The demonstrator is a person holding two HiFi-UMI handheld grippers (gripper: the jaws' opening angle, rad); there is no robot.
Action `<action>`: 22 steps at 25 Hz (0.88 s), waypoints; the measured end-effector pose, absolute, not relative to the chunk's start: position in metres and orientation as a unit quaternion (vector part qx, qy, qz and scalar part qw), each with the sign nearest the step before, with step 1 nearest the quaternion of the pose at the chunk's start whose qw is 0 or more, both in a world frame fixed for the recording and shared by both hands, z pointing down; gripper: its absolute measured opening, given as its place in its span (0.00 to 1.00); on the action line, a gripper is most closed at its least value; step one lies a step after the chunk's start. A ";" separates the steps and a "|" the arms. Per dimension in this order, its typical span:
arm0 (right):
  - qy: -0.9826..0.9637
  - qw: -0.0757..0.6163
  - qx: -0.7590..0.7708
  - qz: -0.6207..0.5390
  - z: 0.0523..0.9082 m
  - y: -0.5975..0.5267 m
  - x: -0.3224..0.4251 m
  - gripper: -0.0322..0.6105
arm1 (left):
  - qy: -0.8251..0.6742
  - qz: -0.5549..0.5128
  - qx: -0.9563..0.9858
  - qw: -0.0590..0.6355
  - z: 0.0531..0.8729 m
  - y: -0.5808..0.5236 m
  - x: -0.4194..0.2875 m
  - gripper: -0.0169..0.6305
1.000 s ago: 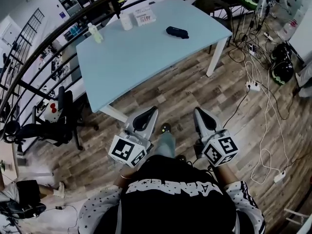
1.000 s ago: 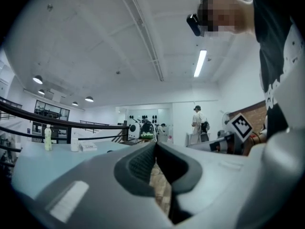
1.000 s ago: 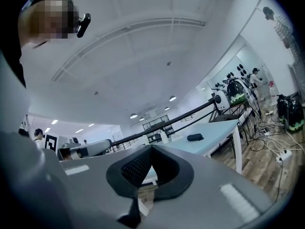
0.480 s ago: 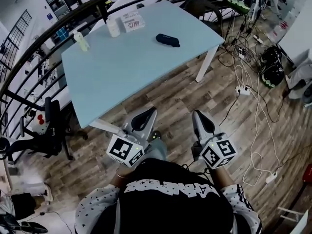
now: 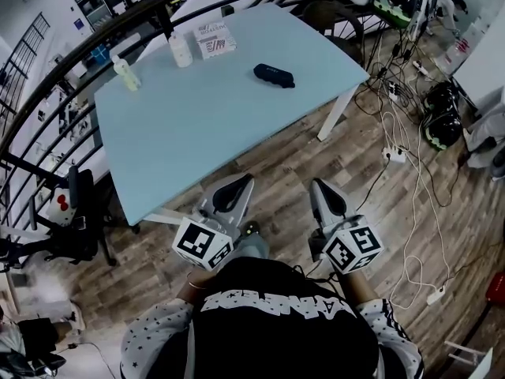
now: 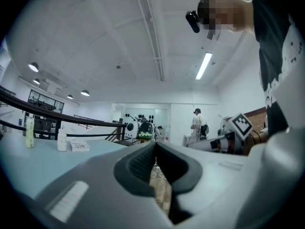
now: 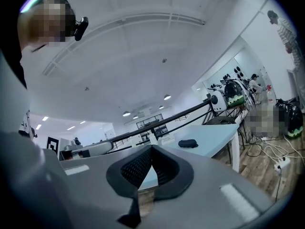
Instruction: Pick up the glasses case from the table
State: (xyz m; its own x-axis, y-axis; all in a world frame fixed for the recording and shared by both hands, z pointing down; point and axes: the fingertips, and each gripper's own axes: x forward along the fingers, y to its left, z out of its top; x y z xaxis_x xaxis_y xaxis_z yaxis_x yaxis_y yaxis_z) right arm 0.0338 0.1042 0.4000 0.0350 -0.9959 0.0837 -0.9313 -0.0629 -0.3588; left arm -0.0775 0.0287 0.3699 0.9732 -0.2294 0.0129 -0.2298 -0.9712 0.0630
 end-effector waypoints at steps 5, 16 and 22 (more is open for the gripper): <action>0.672 0.096 -0.717 -0.159 0.400 0.078 0.050 0.06 | -0.109 0.000 0.993 0.035 0.369 0.000 -0.060 0.03; 0.644 0.081 -0.744 -0.158 0.394 0.033 0.079 0.06 | -0.082 -0.008 0.995 0.058 0.371 -0.058 -0.031 0.03; 0.633 0.081 -0.754 -0.156 0.392 0.002 0.089 0.06 | -0.072 -0.015 0.995 0.063 0.373 -0.094 -0.019 0.03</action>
